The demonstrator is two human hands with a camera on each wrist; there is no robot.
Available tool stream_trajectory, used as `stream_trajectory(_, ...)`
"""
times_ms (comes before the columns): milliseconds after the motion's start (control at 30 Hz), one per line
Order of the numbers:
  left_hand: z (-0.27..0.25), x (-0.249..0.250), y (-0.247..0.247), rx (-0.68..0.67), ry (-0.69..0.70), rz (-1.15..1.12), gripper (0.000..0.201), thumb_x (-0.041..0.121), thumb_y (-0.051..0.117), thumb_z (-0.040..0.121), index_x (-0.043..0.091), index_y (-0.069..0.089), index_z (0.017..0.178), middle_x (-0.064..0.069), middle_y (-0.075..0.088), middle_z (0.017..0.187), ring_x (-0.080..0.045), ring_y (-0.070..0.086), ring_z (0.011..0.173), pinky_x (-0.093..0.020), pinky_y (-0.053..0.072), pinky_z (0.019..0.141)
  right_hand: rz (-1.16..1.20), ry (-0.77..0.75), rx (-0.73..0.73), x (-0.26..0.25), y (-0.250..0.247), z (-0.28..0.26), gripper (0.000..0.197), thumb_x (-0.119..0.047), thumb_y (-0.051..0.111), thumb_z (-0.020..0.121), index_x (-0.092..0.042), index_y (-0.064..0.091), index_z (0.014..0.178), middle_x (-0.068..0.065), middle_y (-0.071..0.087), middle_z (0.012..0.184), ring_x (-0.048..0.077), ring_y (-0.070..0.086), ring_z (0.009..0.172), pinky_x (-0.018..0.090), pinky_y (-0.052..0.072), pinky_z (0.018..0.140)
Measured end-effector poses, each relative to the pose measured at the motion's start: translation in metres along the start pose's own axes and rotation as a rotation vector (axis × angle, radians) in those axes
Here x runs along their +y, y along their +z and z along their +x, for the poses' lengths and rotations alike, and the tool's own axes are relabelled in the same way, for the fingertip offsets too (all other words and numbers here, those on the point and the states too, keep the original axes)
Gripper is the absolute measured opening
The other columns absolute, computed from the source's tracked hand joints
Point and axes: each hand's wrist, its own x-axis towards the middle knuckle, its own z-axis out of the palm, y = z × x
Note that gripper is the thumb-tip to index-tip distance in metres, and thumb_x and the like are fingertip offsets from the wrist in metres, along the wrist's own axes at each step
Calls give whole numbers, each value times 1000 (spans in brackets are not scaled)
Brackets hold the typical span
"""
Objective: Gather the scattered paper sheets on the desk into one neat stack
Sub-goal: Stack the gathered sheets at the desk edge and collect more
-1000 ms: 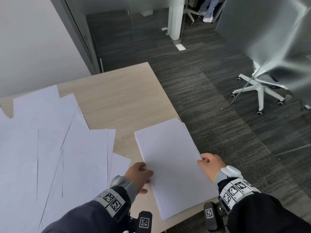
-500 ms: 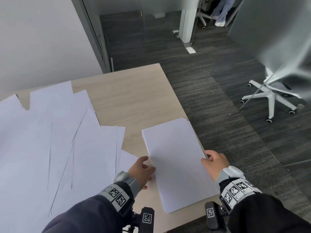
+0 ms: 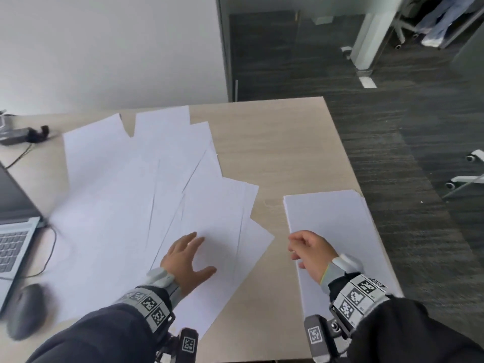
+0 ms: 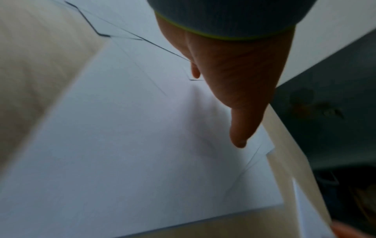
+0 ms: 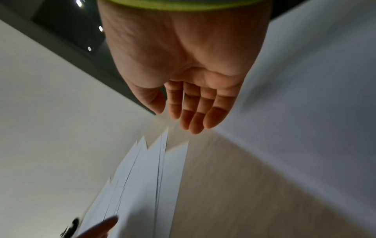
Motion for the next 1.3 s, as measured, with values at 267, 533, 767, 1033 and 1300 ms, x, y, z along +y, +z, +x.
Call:
stream_trajectory(267, -12, -4, 20, -168, 1, 201, 127, 92, 47, 65, 36, -21, 155, 12, -39, 159, -15, -34, 148, -47, -7, 125, 40, 81, -80, -1, 80, -13, 9, -27, 62, 88, -29, 70, 91, 8, 73, 90, 19, 64, 73, 35, 53, 68)
stream_trajectory(533, -8, -9, 28, -167, 38, 207, 111, 84, 43, 80, 37, -23, 155, 12, -40, 158, -18, -33, 148, -48, -9, 123, 40, 140, 7, -1, 89, -29, 13, -18, 57, 93, -20, 67, 100, -2, 68, 81, 11, 62, 68, 21, 49, 60)
stream_trajectory(767, -1, -18, 18, -93, 84, 112, 86, 72, 47, 88, 45, 3, 156, 20, -12, 166, -13, -10, 154, -44, 7, 122, 89, 147, 52, -6, 101, -35, 13, -20, 56, 94, -20, 68, 98, 1, 71, 87, 11, 65, 70, 24, 50, 61)
stream_trajectory(1033, 2, -5, 1, -53, 239, -48, 88, 84, 23, 69, 46, 40, 147, 28, 32, 157, -3, 18, 150, -32, 18, 116, 342, 238, -3, -33, 118, -35, 36, -49, 49, 97, -19, 65, 110, 6, 74, 103, 29, 73, 91, 49, 57, 83)
stream_trajectory(1300, -7, 11, 12, -282, 455, -175, 83, 78, 49, 80, 40, 36, 152, 21, 34, 159, 0, 22, 150, -31, 21, 123, 508, 352, 79, -17, 111, -29, 40, -56, 67, 85, -23, 73, 107, 7, 76, 105, 32, 70, 102, 56, 54, 92)
